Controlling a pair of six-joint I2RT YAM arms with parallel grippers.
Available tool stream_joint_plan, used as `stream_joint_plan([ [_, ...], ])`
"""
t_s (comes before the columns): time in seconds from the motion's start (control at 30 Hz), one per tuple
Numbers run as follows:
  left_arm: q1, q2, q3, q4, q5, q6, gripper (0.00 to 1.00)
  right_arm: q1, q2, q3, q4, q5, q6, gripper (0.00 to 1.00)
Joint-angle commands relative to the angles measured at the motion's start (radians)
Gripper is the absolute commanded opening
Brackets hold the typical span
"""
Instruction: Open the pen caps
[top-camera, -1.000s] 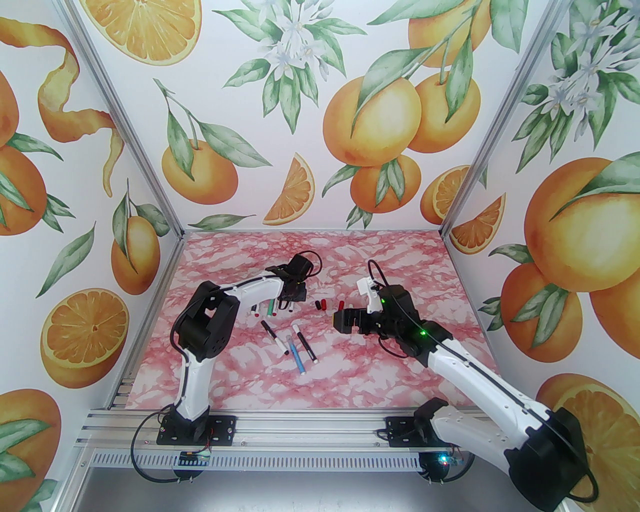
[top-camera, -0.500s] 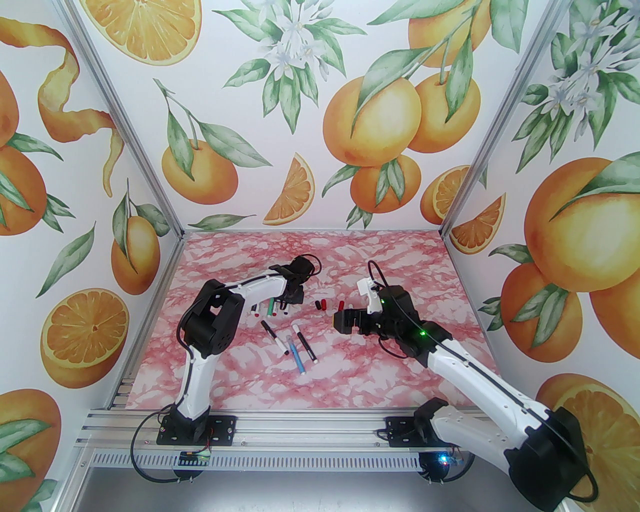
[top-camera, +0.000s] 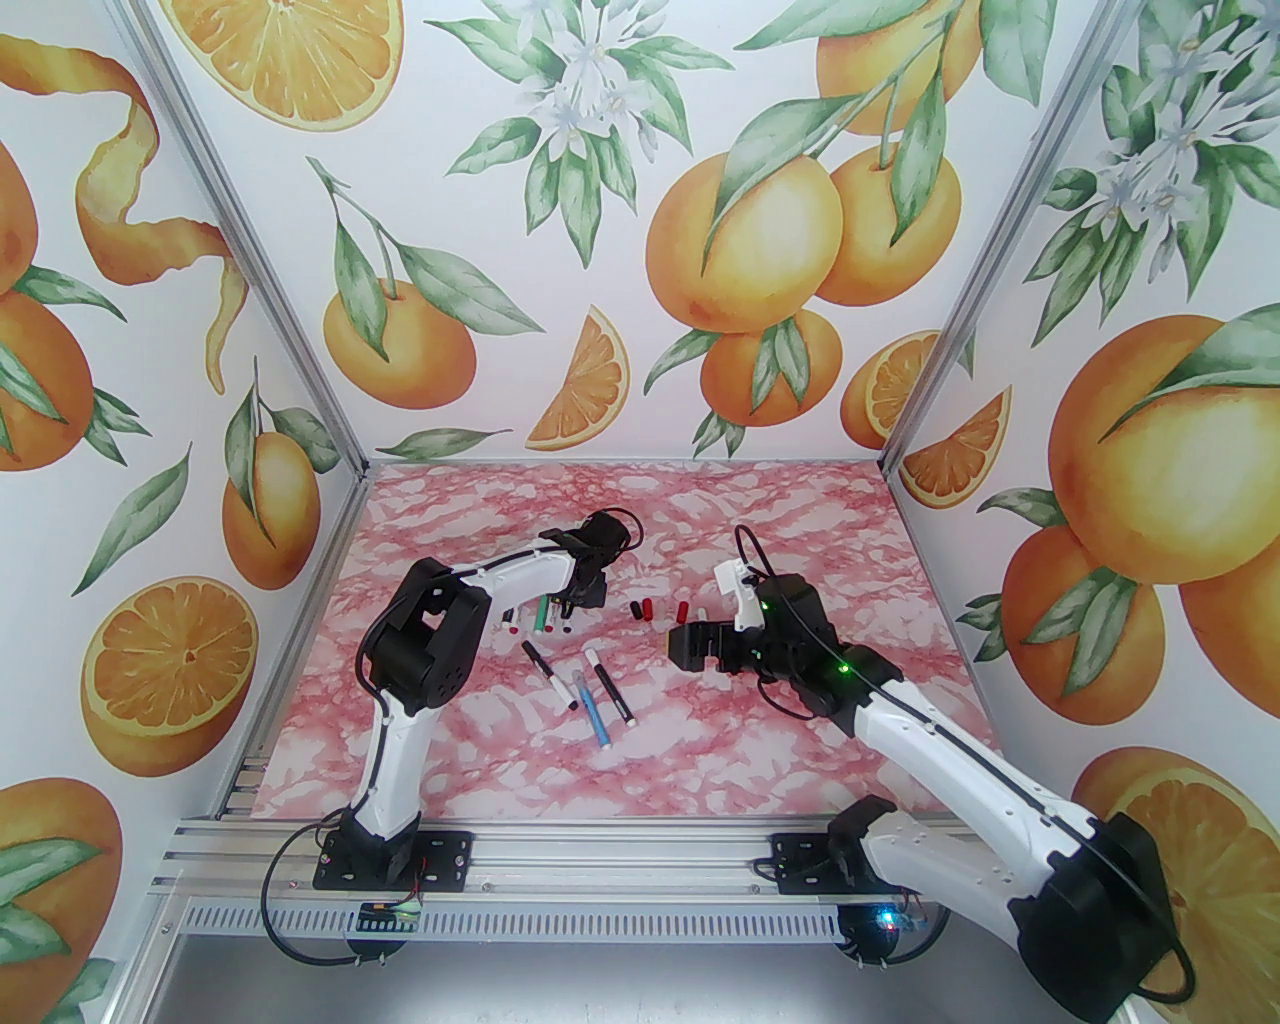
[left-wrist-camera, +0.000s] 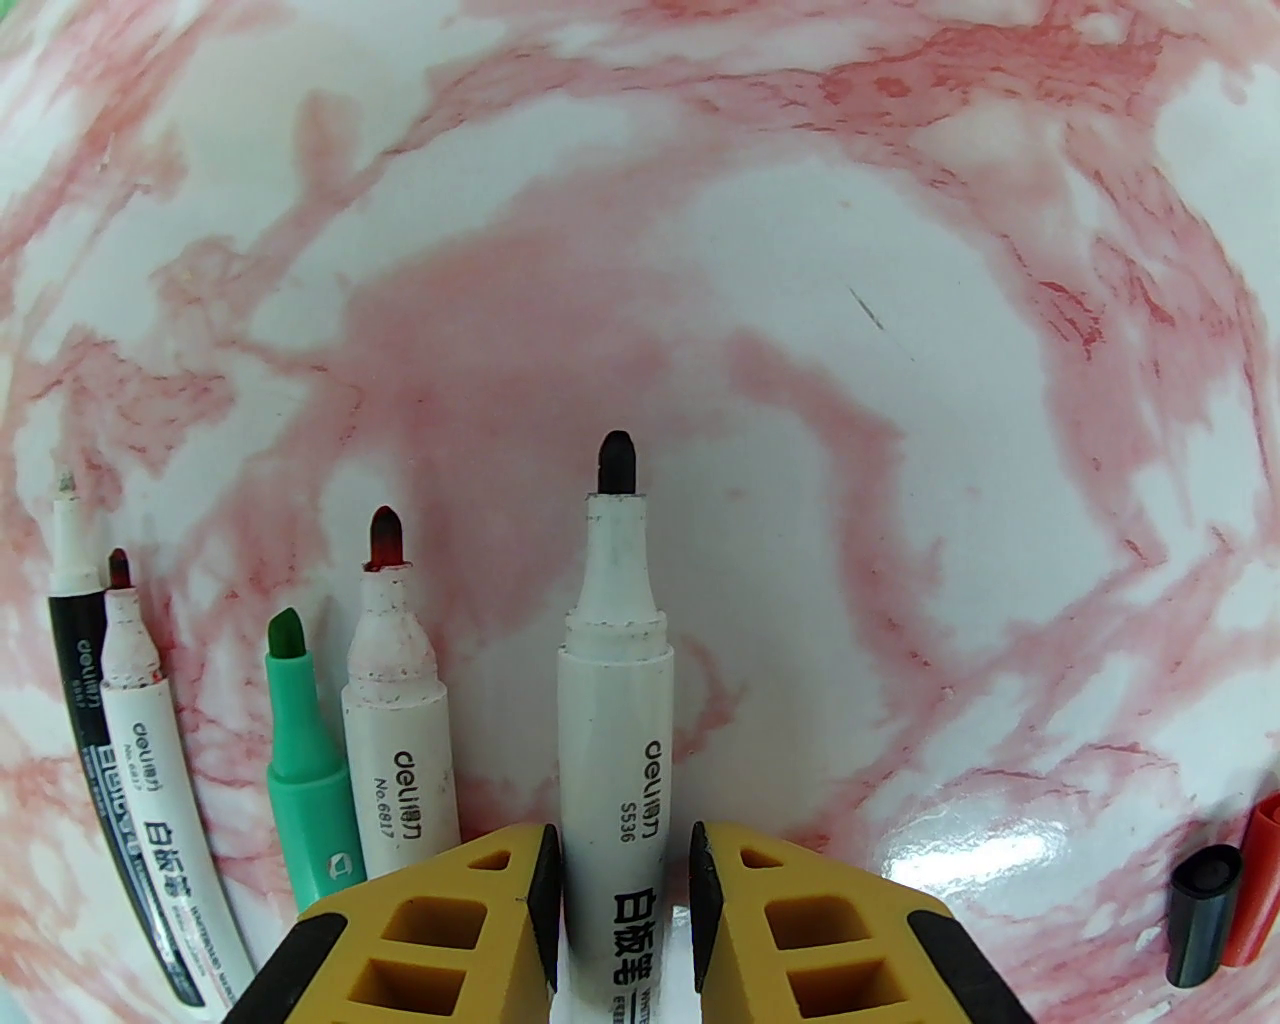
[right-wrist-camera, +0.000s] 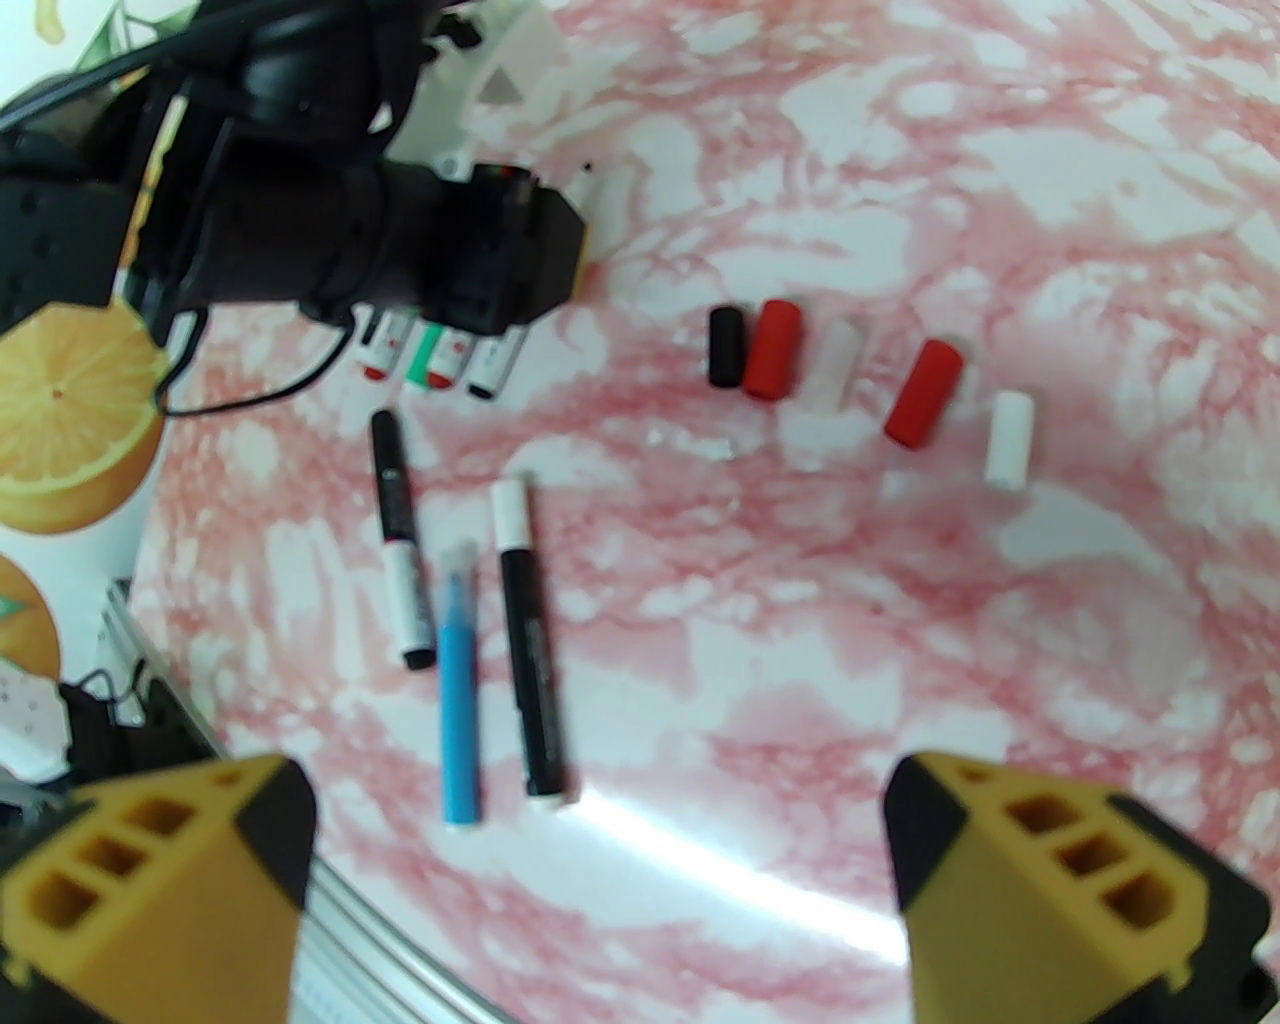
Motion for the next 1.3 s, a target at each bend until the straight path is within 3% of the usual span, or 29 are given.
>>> stream_joint_plan([
  [0.0,-0.007,-0.089,-0.019,-0.026,-0.028,-0.001,0.28,0.004,-0.003,-0.011,0.025,0.009,-0.008,1.00],
  [0.27,-0.042,-0.323,-0.216,-0.026,0.008,-0.054,0.31,0.004,0.000,-0.008,0.032,-0.008,-0.012,1.00],
  [0.53,-0.064,-0.525,-0.483,0.041,0.147,-0.202,0.39,0.006,-0.006,-0.006,0.031,-0.008,-0.010,1.00],
  [0.77,-0.073,-0.511,-0.605,0.140,0.251,-0.280,0.40,0.006,-0.007,-0.003,0.015,-0.006,-0.017,1.00],
  [1.1,-0.071,-0.445,-0.627,0.139,0.230,-0.265,0.40,0.006,-0.003,-0.006,0.009,0.004,-0.019,1.00],
  [1.27,-0.072,-0.448,-0.630,0.113,0.201,-0.254,0.33,0.006,0.011,-0.014,0.032,0.000,-0.010,1.00],
])
